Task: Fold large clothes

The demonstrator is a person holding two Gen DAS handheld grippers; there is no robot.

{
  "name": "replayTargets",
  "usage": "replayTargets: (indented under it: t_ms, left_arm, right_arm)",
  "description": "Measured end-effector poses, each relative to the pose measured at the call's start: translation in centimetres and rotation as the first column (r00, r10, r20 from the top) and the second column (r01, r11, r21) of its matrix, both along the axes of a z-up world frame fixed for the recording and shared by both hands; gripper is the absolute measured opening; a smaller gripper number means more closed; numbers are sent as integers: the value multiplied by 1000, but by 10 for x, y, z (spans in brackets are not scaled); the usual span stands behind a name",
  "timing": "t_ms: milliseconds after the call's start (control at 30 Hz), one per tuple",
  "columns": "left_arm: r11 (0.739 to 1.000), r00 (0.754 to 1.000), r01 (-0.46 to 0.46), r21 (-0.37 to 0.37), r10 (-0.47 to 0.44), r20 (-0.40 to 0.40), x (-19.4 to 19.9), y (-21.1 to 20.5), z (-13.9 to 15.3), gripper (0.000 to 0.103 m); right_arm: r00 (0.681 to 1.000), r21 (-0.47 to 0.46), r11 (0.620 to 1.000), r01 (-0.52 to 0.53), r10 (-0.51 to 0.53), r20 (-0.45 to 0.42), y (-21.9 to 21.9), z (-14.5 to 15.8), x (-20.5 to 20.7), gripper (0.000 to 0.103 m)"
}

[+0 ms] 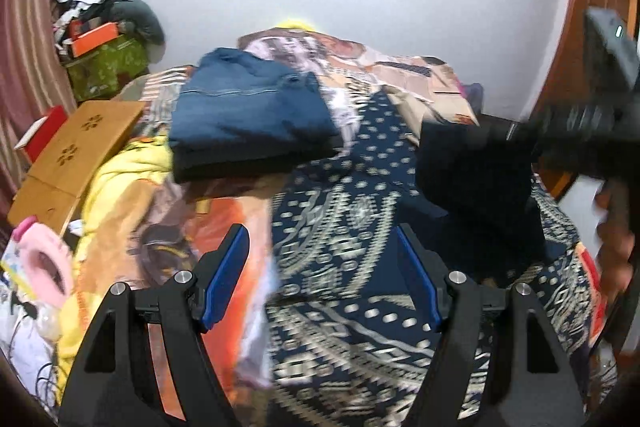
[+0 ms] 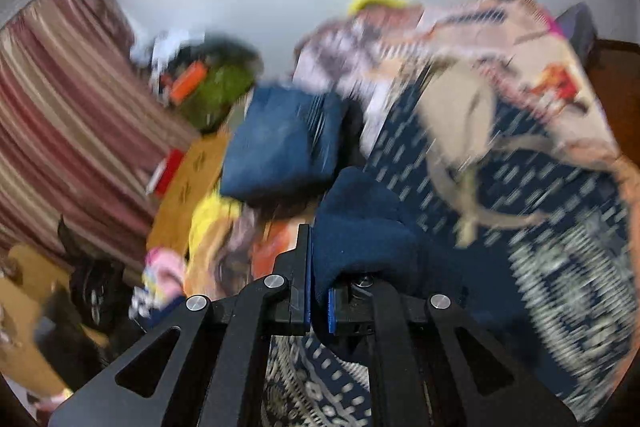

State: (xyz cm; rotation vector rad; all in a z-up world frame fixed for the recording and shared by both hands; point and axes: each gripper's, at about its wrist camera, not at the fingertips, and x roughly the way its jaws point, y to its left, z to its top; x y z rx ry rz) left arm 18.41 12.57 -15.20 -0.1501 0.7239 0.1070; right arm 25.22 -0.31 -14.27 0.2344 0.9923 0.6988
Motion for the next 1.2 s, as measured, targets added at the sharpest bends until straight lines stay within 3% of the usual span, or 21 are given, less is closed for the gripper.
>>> replayTargets:
  t_ms: [267,400,467,600,733,900,1067,1200]
  left_arm:
    - [996,995,-84,-13,83,-51,-16,37,-21,73]
    - [995,992,-95,-9,94,-79,-18,39,-31,73]
    - [995,991,-97,-7,96,-95,-18,38,-36,73]
    - [996,990,-91,-4,90,-113,-14,33,-40,73]
    - [998,991,-59,17,61,-117,-7,20,-40,73]
    - [999,990,17,45,-10,-144,8,-9,-44,73]
    - [989,975,130,64,-116,-188,21,-46,-55,73]
    - [971,942,226,83,-196,-273,26,-76,-77,73]
  right_arm:
    - [974,-171,972,-160,127,-187,50,-81,-12,9]
    - [967,-272,934,-231,189,-173,59,-80,-28,12]
    - [957,-266,927,-266,220,-190,56,-74,-32,29]
    - [958,-218,942,-256,217,-189,36,-57,-28,34]
    - [979,-183,966,-185,164,-125,6,-31,-20,34]
    - [998,-191,982,-18,29,55,-46,14,-10,35]
    - [970,-284,947,150,-85,229,-95,35,-8,47]
    - [955,-361,905,225,-131,267,-129,28,-4,49]
